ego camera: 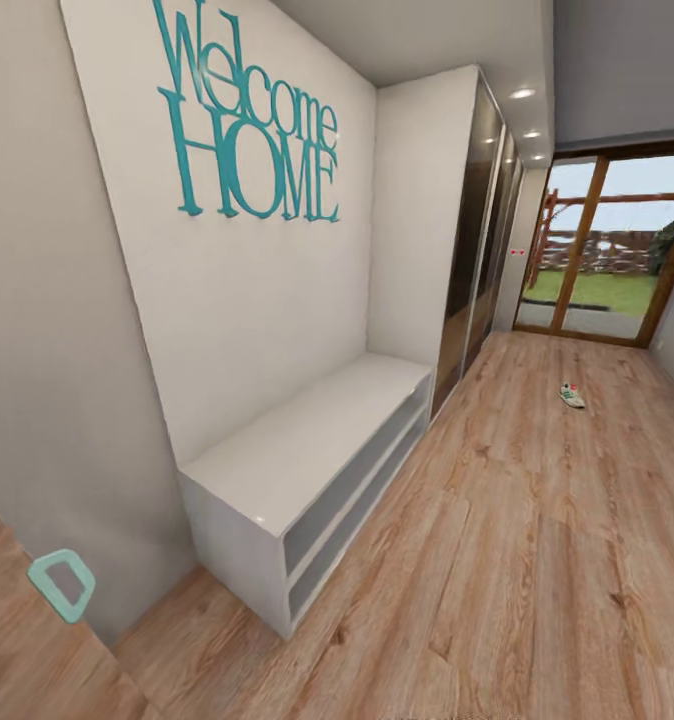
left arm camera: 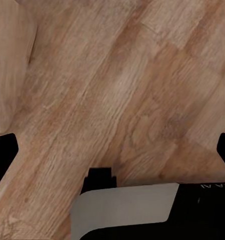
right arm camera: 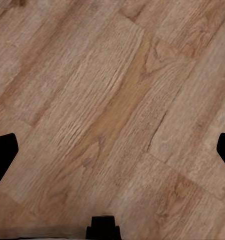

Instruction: Pick up the two gym shoes and the two sandals from the corridor floor and place them onto the hallstand (shoe rack) in the corridor, making sure they are on the rack and not on the floor. Arrange them so the two gym shoes are next to each other and the two sandals are next to each other.

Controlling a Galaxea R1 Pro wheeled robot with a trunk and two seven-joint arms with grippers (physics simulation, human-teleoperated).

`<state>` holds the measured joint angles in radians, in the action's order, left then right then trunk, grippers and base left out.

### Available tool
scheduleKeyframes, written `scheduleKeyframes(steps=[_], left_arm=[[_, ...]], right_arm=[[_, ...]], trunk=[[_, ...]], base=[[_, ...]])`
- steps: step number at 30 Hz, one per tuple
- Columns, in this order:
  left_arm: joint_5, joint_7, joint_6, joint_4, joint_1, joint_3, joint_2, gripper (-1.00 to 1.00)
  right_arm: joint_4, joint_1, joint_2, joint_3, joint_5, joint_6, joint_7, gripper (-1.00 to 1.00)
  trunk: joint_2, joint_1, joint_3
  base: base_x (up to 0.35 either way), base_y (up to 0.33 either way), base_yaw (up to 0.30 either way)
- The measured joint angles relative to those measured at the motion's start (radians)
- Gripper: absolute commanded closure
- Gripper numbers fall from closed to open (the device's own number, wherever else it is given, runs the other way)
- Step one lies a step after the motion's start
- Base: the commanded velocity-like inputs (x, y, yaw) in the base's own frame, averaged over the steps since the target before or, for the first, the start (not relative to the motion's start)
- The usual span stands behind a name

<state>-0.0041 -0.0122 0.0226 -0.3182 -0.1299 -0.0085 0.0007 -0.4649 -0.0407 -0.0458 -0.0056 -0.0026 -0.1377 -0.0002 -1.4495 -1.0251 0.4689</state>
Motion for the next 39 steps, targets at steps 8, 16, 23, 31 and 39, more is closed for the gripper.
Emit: scheduleKeyframes(steps=[8, 16, 23, 31, 39], left_arm=[[-0.002, 0.000, 0.001, -0.020, -0.052, -0.002, 0.003, -1.00], [-0.004, 0.000, -0.005, -0.021, -0.055, -0.007, 0.010, -1.00], [-0.004, 0.000, -0.008, -0.020, -0.047, -0.008, 0.011, -1.00], [-0.004, 0.001, -0.009, -0.019, -0.044, -0.005, 0.015, -1.00], [-0.004, 0.001, -0.009, -0.021, -0.043, -0.004, 0.016, -1.00]], right_arm=[[-0.061, 0.000, 0.000, 0.000, -0.003, -0.025, 0.003, -1.00], [-0.062, 0.000, 0.000, -0.001, -0.003, -0.027, 0.002, -1.00], [-0.060, 0.000, 0.004, 0.000, -0.003, -0.027, 0.002, -1.00], [-0.059, 0.000, 0.007, 0.000, -0.002, -0.027, 0.002, -1.00], [-0.059, 0.000, 0.007, 0.000, -0.002, -0.028, 0.002, -1.00]], trunk=[[0.000, 0.000, 0.000], [0.000, 0.000, 0.000], [0.000, 0.000, 0.000], [0.000, 0.000, 0.000], [0.000, 0.000, 0.000]], base=[[0.000, 0.000, -0.299], [0.000, 0.000, -0.300], [0.000, 0.000, -0.300], [0.000, 0.000, -0.300], [0.000, 0.000, -0.300]])
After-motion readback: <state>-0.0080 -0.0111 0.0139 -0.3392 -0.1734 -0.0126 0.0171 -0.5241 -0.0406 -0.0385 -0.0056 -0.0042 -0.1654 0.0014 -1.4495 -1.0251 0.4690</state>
